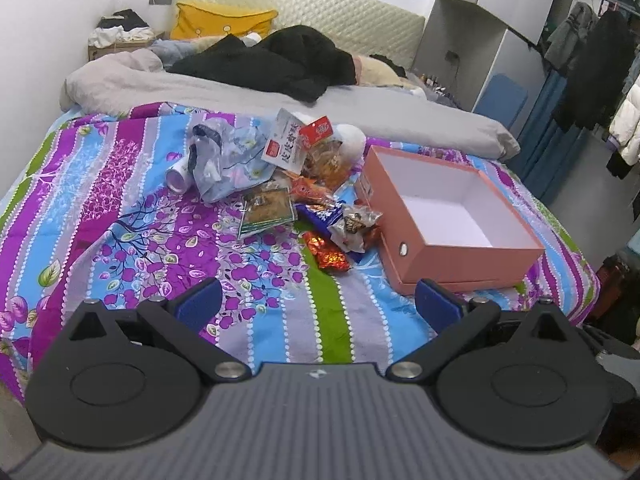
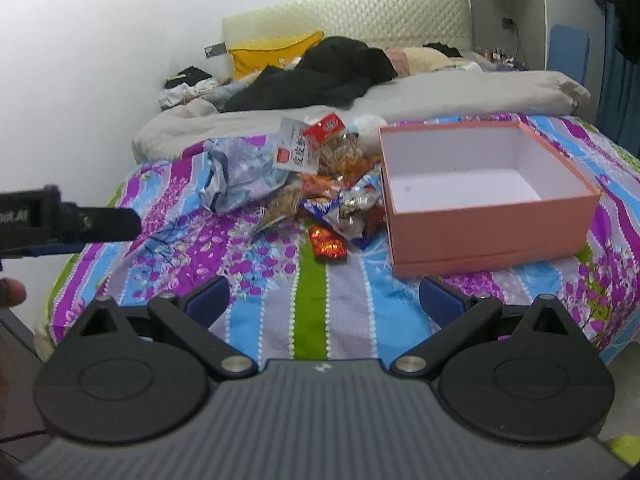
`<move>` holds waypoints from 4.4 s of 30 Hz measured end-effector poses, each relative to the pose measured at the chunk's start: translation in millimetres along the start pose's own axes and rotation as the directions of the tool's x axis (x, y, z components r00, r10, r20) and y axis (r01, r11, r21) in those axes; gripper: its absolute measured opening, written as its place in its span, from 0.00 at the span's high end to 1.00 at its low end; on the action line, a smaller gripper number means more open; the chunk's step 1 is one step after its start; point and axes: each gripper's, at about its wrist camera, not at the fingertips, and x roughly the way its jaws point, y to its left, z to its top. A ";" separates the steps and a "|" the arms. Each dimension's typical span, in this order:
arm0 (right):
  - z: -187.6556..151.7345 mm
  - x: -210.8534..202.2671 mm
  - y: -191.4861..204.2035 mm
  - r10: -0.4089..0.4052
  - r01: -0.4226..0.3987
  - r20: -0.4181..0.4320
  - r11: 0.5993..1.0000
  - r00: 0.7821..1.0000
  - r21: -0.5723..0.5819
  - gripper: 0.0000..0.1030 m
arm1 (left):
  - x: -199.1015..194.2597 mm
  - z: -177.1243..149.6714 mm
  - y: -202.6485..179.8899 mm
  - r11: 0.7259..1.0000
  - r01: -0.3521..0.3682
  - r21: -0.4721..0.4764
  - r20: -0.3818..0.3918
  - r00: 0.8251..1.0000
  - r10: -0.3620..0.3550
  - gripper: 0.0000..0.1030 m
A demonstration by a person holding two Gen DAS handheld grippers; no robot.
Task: Organize snacks
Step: 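Move both tools toward the snack pile beside the pink box, then grasp the red tea packet with the right tool while the left tool reaches the green-labelled bag, then grasp the green-labelled snack bag with the left tool while the right tool holds the red packet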
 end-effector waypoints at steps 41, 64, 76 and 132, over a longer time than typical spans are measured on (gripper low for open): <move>25.9 289.0 11.7 -0.054 0.019 -0.269 0.991 0.962 -0.132 0.14 | 358.7 96.2 92.2 0.995 0.037 -0.089 -0.245 0.968 -0.058 0.00; 17.6 303.5 12.1 -0.049 -0.008 -0.297 0.982 0.954 -0.189 0.48 | 418.4 77.0 84.4 0.993 -0.005 0.118 -0.269 0.962 0.037 0.27; -8.9 256.0 4.9 -0.044 0.009 -0.224 0.988 0.974 -0.157 0.48 | 367.0 40.3 72.1 0.997 -0.010 0.076 -0.251 0.968 0.029 0.83; -26.7 271.4 -12.6 0.048 -0.055 -0.060 0.991 0.997 -0.124 0.44 | 427.0 71.4 92.8 0.964 -0.053 0.260 -0.254 0.960 0.121 0.00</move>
